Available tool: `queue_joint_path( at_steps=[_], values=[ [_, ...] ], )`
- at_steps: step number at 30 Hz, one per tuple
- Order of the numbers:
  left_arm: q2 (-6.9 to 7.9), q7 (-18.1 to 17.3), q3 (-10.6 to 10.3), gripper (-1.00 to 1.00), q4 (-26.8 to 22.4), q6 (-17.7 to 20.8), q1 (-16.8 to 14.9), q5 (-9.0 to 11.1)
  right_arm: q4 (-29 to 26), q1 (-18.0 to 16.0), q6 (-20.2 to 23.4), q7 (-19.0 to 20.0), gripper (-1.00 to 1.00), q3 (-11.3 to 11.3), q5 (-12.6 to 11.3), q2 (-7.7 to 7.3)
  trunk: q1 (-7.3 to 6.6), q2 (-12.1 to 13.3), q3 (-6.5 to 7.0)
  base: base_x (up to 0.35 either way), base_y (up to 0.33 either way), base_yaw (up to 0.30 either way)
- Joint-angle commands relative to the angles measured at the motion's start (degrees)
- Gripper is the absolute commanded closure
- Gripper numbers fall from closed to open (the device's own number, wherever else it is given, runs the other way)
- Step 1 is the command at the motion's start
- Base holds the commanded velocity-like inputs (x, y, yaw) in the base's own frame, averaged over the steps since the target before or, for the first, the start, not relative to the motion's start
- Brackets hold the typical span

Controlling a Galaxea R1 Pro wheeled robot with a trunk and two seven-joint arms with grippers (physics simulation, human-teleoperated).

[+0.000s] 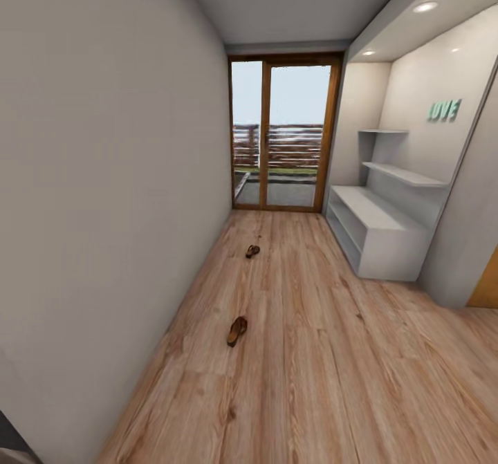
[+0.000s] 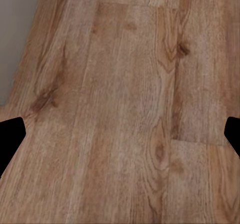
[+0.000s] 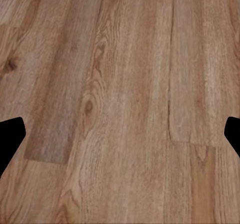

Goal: Pick up the two gym shoes and the two sandals from the corridor floor and place them onto the hallstand (shoe rack) in the corridor, making sure they are on the rack and not on the floor. Arrange them so the two gym shoes are next to each other and the two sandals are next to each other.

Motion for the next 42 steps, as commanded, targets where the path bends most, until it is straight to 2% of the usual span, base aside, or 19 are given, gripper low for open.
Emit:
queue_joint_path(
  at_steps=[1, 7, 17, 28, 42],
  values=[
    [-0.01, -0.09, 0.03, -1.00, 0.06, -0.19, -0.04, 0.06, 0.02, -0.03, -0.18, 0.01, -1.00, 0.08, -0.09, -0.03, 0.02, -0.03, -0.06, 0.251, 0.000, 0.000],
    [-0.02, -0.14, -0.01, -1.00, 0.05, -0.34, 0.02, 0.13, -0.16, -0.03, -0.21, -0.13, -1.00, 0.04, -0.26, -0.03, 0.02, -0.03, -0.06, 0.227, 0.000, 0.000],
    [0.05, -0.13, -0.04, -1.00, 0.01, -0.47, 0.02, 0.22, -0.15, -0.03, -0.27, -0.22, -1.00, -0.03, -0.31, -0.03, 0.02, -0.03, -0.06, 0.020, 0.000, 0.000],
    [0.05, -0.14, 0.00, -1.00, 0.01, -0.47, 0.04, 0.23, 0.08, -0.03, -0.22, -0.26, -1.00, -0.04, -0.37, -0.03, 0.02, -0.03, -0.06, 0.282, 0.000, -0.012],
    [0.05, -0.15, 0.00, -1.00, 0.03, -0.47, 0.02, 0.23, 0.24, -0.03, -0.18, -0.27, -1.00, -0.04, -0.40, -0.03, 0.02, -0.03, -0.06, 0.331, 0.000, -0.226]
  ],
)
